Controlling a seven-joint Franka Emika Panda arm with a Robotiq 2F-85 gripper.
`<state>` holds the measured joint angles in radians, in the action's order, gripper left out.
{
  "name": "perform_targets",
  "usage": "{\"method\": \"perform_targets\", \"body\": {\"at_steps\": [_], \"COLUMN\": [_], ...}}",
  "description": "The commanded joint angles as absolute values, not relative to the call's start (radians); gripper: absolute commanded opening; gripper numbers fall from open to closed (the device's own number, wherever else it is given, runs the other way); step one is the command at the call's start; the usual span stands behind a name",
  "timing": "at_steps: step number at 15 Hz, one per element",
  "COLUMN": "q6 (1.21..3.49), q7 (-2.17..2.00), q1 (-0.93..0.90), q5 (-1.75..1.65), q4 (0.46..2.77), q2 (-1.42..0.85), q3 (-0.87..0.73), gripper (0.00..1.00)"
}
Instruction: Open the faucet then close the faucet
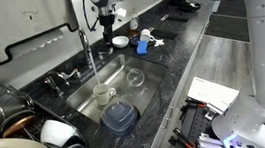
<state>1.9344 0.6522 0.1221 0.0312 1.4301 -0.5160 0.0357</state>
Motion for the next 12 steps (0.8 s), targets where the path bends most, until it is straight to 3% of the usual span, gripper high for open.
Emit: {"method": "perform_targets", "body": {"at_steps": [1, 4, 12], "q6": [2.004, 2.059, 2.154], "q7": [0.611, 0.593, 0.488], "q1": [0.134, 0.137, 0.113], "q5": [0.054, 0.049, -0.035], "q4": [1.441, 1.428, 1.413], "q2": [-0.54, -0.579, -0.654], "q3": [0.04, 0.042, 0.007], "gripper": [0.23, 0.03, 0.0]}}
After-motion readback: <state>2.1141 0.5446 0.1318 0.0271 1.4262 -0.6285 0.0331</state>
